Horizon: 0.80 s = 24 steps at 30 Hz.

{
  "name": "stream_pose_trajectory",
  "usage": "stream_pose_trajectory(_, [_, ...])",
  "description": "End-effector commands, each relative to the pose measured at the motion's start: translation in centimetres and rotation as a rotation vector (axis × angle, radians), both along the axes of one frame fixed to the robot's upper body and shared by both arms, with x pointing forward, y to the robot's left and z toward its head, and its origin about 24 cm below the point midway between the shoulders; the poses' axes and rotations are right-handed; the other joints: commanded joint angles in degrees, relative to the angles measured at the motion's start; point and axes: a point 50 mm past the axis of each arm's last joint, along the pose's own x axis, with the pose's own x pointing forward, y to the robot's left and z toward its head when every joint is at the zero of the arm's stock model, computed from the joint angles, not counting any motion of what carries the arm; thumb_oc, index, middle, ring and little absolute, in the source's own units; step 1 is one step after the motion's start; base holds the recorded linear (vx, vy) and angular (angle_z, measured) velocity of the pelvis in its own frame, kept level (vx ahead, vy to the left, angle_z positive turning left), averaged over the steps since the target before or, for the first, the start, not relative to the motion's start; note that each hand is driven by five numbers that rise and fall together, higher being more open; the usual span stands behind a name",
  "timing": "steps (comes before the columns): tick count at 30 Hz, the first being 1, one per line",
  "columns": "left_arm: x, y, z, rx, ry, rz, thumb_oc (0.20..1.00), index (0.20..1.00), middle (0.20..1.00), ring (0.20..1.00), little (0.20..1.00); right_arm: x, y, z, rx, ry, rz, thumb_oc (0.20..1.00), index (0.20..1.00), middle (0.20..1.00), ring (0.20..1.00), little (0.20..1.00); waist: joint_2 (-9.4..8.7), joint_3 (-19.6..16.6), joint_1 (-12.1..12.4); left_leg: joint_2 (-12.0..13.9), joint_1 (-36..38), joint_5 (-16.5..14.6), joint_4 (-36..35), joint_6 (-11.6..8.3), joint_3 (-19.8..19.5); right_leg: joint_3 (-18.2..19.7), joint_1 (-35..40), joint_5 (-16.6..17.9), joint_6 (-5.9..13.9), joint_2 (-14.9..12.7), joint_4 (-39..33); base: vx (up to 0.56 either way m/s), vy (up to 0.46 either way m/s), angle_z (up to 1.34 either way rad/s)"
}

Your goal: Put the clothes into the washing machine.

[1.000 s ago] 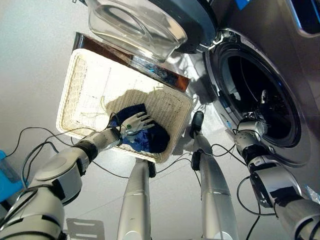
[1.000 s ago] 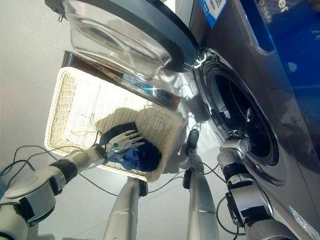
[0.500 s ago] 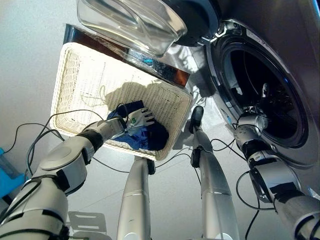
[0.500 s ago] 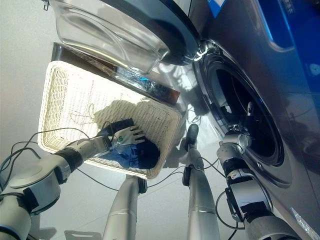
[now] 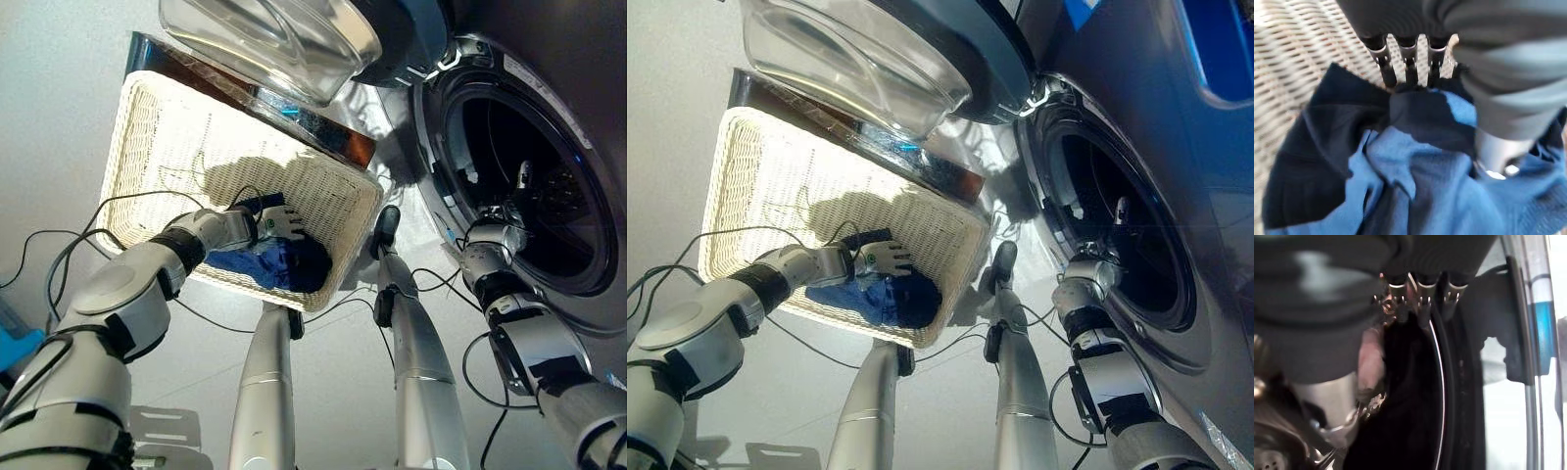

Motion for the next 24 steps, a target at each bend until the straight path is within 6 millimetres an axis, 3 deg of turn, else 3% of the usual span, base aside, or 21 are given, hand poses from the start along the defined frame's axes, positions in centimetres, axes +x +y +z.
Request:
stream_pose_trajectory(1, [-2.3,4.6,-6.6,0.267,0.195,0.186,0.200,0.200,0.200,0.200,0.200,-1.0,-2.3,0.4,0.040,-0.050,-0.095,1.000,1.000,1.000,1.000,1.000,0.63,-0.2,0.1,1.6,-2.5,0.4,0.8,-3.59,4.8,0.3,-0.8,2.2,8.19,-0.3,2.3,0.02,-0.031,0.06])
stream_pose_trajectory(10, [-1.3,4.6,-5.3,0.229,0.021,0.123,0.200,0.200,0.200,0.200,0.200,-1.1,-2.5,-0.1,0.064,-0.042,-0.096,1.000,1.000,1.000,1.000,1.000,0.63,-0.2,0.4,1.9,-2.0,-0.1,1.8,-3.64,4.6,0.0,-0.3,1.6,8.05,-0.7,3.4,0.01,-0.008,0.00])
stream_pose_trajectory(13, [-0.4,4.4,-3.6,0.088,-0.141,0.111,0.200,0.200,0.200,0.200,0.200,-1.2,-2.6,-0.5,0.065,-0.032,-0.094,1.000,1.000,1.000,1.000,1.000,0.70,-0.2,0.7,1.9,-0.8,-0.6,2.1,-3.89,4.4,-0.2,0.8,0.9,8.05,-0.8,3.8,0.00,-0.002,0.05])
stream_pose_trajectory(16, [0.0,4.3,-2.8,0.026,-0.193,0.117,0.200,0.200,0.200,0.200,0.200,-1.2,-2.6,-0.5,0.069,-0.036,-0.093,1.000,1.000,1.000,1.000,1.000,0.75,-0.2,0.7,1.9,-1.2,-0.3,2.1,-3.82,4.3,-0.1,0.5,1.3,7.83,-0.8,3.6,0.00,0.000,0.00])
stream_pose_trajectory(17, [0.1,4.0,-2.3,-0.088,-0.237,0.107,0.200,0.200,0.200,0.200,0.200,-1.3,-2.4,-0.8,0.065,-0.029,-0.088,1.000,1.000,1.000,1.000,1.000,0.72,-0.2,0.8,2.0,0.1,-0.6,1.9,-3.95,4.2,-0.2,1.7,0.9,7.89,-0.9,3.6,-0.03,0.015,0.00])
stream_pose_trajectory(22, [0.5,4.0,-1.1,-0.327,-0.310,0.148,0.200,0.200,0.200,0.200,0.200,-1.2,-2.3,-0.7,0.053,-0.016,-0.081,1.000,1.000,1.000,1.000,1.000,0.78,-0.2,0.9,2.1,1.5,-0.5,1.9,-3.95,4.4,-0.3,2.9,0.7,7.64,-0.9,3.8,-0.03,0.034,-0.02])
stream_pose_trajectory(24, [0.7,4.4,-0.1,-0.544,-0.391,0.208,0.200,0.200,0.200,0.200,0.200,-1.3,-2.5,-1.0,0.052,-0.005,-0.081,1.000,1.000,1.000,1.000,1.000,0.97,-0.2,1.3,2.0,2.6,-0.4,1.7,-3.86,4.4,-0.3,4.1,0.4,7.39,-0.9,3.7,-0.03,0.030,-0.04])
